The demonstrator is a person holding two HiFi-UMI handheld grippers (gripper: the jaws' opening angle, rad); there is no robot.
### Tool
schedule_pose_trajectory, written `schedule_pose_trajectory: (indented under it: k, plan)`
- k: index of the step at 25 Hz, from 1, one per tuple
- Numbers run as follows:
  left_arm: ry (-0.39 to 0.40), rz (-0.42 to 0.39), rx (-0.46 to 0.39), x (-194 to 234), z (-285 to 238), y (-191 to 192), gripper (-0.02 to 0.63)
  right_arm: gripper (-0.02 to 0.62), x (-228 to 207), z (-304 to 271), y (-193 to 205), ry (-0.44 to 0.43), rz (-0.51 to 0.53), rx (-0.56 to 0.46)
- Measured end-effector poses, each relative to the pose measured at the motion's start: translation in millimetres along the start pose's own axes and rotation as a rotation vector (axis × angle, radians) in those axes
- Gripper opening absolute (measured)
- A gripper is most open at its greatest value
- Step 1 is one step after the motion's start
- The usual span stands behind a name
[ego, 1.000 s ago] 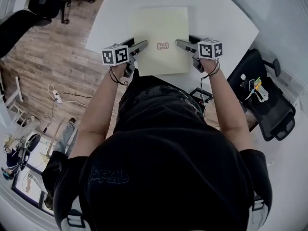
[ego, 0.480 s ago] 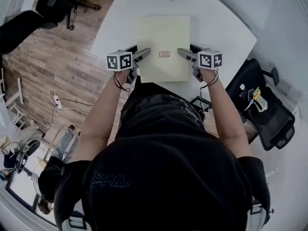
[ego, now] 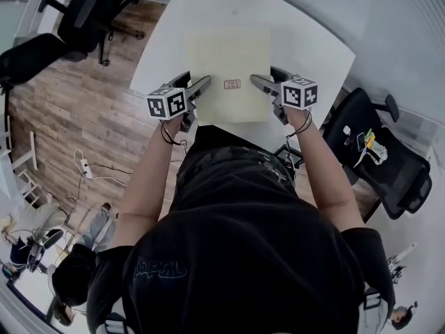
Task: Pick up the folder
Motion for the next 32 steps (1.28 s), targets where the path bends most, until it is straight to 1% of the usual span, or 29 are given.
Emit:
schedule_pose_trajectory:
  k: [6, 12, 14, 18, 21, 27, 32]
  plan:
    - [-0.005, -0.032, -0.069, -30.7, 21.4, -5.2, 0.327, 0.333, 23.3, 31.2, -11.7, -0.01, 0.049, -0.073]
    - [-0.042, -0.081, -0.145, -63.3, 55.7, -9.3, 0.327, 0.332, 52.9, 57.2, -15.9, -0.033, 0.11, -0.121]
    - [-0.044, -0.101, -0.164, -73.9, 63.2, -10.4, 0.327, 0.333, 61.2, 67.6, -17.4, -0.033, 0.131, -0.14]
    - [-0.054, -0.119, -0.189, -84.4, 88.9, -6.1, 0.327, 0.333, 84.4, 75.7, -13.7, -0.04, 0.156, -0.163]
    - [-0.051, -0.131, -0.21, -90.0, 98.7, -7.5, 0.327, 0.333, 95.9, 81.9, -15.9, -0.038, 0.177, -0.183]
    - [-0.032, -0.163, -0.224, -93.1, 124.5, 2.4, 0.327, 0.333, 123.0, 88.4, 0.8, -0.021, 0.193, -0.211]
    - [-0.01, -0.189, -0.234, -95.6, 149.3, 19.6, 0.327, 0.333, 148.8, 95.2, 22.9, -0.005, 0.208, -0.244]
Point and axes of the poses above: the fingertips, and each gripper's own axes: z backward along the fingers, x to its left, y out of its underside, the point moved 2 cm from there along z, backward along the fingers, and after that the axes turned 2 degrees about -z, right-handed, at the moved point
